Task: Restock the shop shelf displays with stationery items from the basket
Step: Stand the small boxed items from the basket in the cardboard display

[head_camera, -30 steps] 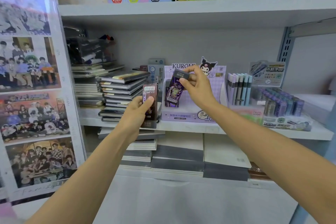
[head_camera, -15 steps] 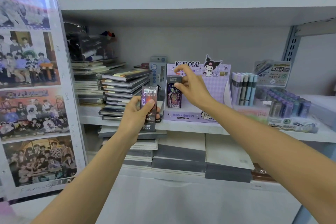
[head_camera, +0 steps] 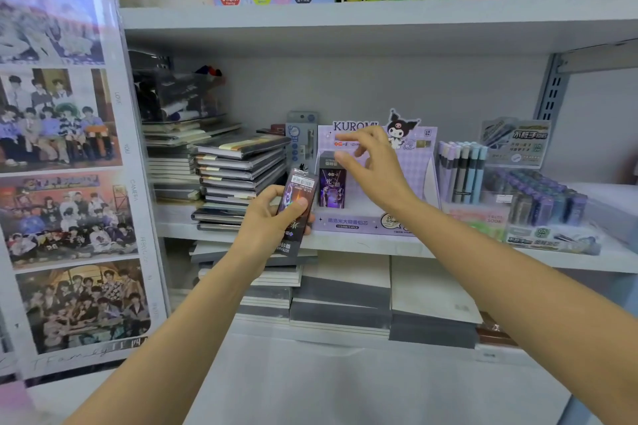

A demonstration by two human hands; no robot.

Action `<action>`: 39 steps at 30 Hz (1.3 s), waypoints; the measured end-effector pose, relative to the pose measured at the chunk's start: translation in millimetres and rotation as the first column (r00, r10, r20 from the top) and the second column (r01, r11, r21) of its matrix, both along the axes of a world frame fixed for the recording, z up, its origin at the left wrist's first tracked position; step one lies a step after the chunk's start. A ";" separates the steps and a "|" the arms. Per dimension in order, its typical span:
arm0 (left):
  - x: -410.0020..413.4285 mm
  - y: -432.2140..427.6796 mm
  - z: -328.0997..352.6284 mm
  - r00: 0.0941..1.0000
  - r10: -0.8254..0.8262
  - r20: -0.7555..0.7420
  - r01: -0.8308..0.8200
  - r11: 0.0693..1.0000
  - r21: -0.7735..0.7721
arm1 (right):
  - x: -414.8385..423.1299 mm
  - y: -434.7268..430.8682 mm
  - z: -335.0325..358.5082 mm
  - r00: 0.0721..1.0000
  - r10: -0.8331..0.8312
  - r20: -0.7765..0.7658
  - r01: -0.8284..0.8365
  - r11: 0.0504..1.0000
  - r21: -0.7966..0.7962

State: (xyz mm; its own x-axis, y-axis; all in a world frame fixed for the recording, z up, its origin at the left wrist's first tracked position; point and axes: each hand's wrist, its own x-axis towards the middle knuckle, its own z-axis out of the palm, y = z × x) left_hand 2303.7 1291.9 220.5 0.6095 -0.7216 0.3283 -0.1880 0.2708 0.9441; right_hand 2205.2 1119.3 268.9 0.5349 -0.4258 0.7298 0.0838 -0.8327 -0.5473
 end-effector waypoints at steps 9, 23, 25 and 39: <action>-11.1 -0.9 10.5 0.998 -0.014 0.055 0.009 0.996 0.091 | -22.7 6.4 -1.1 0.953 0.300 0.042 -0.298 0.907 0.297; -24.1 -15.4 18.6 0.987 0.131 0.098 -0.117 0.984 -0.134 | -49.0 11.9 -6.2 0.922 0.357 -0.149 -0.319 0.919 0.230; -27.0 -18.7 18.5 0.981 0.145 0.128 -0.127 0.982 -0.139 | -44.6 14.3 -0.8 0.917 0.372 -0.147 -0.346 0.922 0.176; -2.8 -22.4 -56.5 0.099 -0.003 0.995 -0.587 0.808 0.061 | -9.1 4.7 -1.4 0.994 -0.022 0.106 0.016 0.998 0.053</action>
